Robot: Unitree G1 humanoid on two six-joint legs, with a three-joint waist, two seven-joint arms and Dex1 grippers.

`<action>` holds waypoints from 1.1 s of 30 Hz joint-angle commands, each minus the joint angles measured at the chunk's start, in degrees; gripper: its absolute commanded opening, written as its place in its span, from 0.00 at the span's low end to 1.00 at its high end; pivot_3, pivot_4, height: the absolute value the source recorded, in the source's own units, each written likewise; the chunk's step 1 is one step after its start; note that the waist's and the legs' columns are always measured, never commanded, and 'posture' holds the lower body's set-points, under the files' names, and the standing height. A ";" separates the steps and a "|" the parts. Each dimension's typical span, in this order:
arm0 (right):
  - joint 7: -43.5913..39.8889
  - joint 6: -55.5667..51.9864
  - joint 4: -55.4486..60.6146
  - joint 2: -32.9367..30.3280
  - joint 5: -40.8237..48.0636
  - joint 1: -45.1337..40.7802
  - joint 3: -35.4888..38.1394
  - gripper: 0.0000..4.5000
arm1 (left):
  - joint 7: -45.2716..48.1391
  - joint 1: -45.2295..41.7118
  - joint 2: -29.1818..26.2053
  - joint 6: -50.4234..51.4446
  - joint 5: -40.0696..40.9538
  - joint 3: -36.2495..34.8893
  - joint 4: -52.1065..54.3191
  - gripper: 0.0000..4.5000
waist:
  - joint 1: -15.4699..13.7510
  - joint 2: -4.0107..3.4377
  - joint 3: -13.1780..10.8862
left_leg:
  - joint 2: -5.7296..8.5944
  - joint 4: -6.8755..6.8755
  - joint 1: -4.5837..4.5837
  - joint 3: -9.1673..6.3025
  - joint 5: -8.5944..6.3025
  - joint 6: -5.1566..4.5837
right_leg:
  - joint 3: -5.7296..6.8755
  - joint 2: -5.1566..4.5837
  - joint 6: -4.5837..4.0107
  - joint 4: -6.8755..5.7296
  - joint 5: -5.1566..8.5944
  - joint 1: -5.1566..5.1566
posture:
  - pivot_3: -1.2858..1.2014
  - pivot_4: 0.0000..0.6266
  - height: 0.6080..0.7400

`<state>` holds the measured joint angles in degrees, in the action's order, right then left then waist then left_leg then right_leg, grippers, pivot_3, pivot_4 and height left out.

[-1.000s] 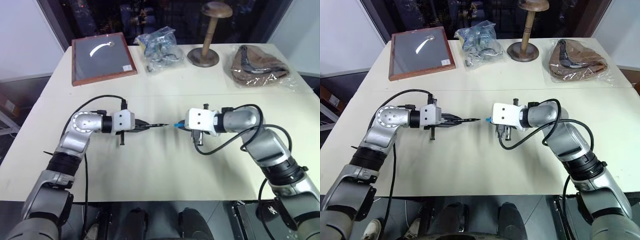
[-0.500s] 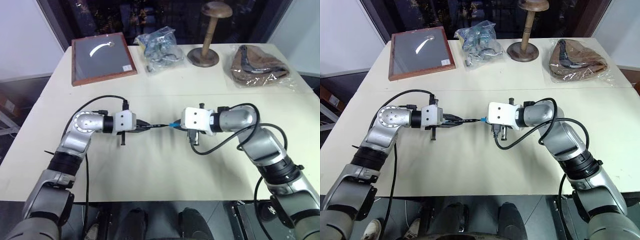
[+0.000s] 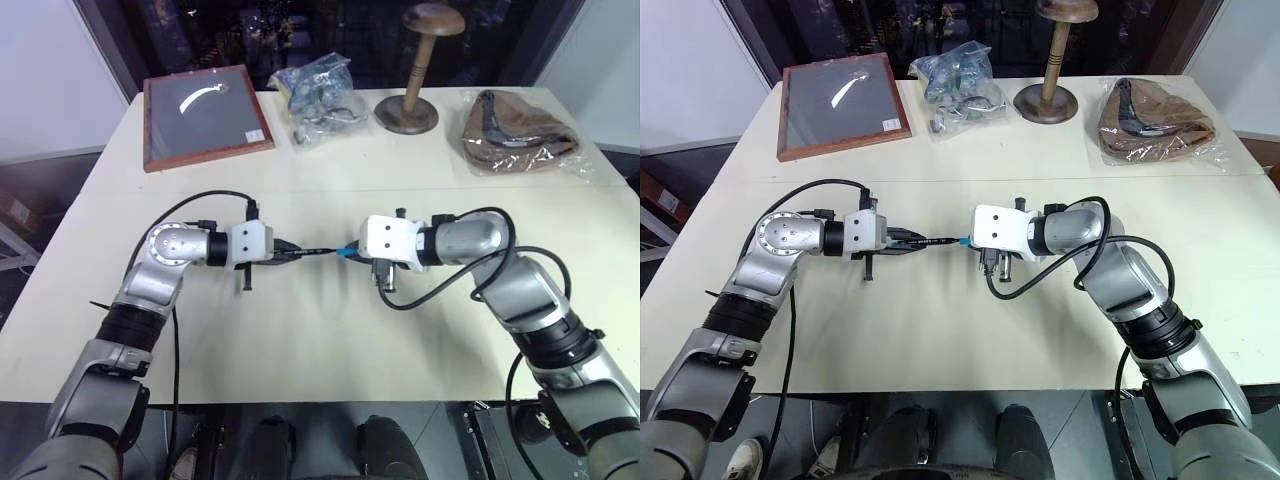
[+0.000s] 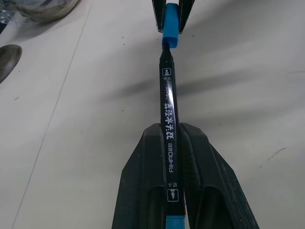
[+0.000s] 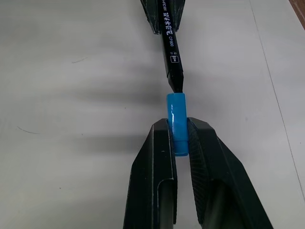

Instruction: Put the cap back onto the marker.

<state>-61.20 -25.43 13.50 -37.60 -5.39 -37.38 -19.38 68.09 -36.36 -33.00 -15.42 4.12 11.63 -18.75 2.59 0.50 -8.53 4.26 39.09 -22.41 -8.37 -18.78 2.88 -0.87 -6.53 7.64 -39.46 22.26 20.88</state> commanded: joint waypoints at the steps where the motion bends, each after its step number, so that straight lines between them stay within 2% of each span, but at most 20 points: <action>1: 0.14 0.34 2.16 0.86 0.67 -1.99 -0.01 0.01 | -0.44 0.30 0.60 -2.26 0.04 0.42 3.26 0.00 | 0.01 0.00 0.00 | 0.00 0.00 0.00 0.00 0.00 0.00 | 0.00 0.00 0.00 0.00 0.00 0.00 | 0.52 0.24 1.00; 12: -0.94 -1.64 1.33 1.67 2.18 -2.71 -0.34 0.01 | -2.49 0.91 1.26 -5.71 -0.73 0.43 3.66 0.00 | -0.01 0.00 0.00 | 0.00 0.00 0.00 -0.01 0.00 0.00 | 0.00 0.00 0.00 0.01 0.00 0.01 | 0.52 0.24 1.00; 26: -5.08 -8.19 2.33 2.20 8.04 -5.23 0.22 0.01 | -6.09 1.36 1.48 -15.37 -3.29 0.36 0.00 0.00 | -0.03 0.00 0.00 | 0.00 0.00 0.00 -0.01 0.00 0.00 | 0.00 -0.02 0.00 0.01 0.00 0.02 | 0.52 0.24 1.00; 33: -3.76 -8.62 3.59 3.58 6.98 -5.82 -1.26 0.01 | -5.80 1.17 2.10 -13.41 -1.78 0.26 -0.21 0.00 | -0.02 0.00 0.00 | 0.00 -0.01 0.00 -0.01 0.00 0.00 | 0.00 -0.03 0.00 0.01 0.00 0.04 | 0.52 0.24 1.00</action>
<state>-64.99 -35.13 13.20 -36.38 -0.39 -40.98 -19.82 63.09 -34.52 -31.99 -29.19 0.79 12.12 -20.14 2.57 0.50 -8.53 4.26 39.08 -22.42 -8.38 -18.78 2.88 -0.88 -6.56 7.64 -39.45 22.26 20.92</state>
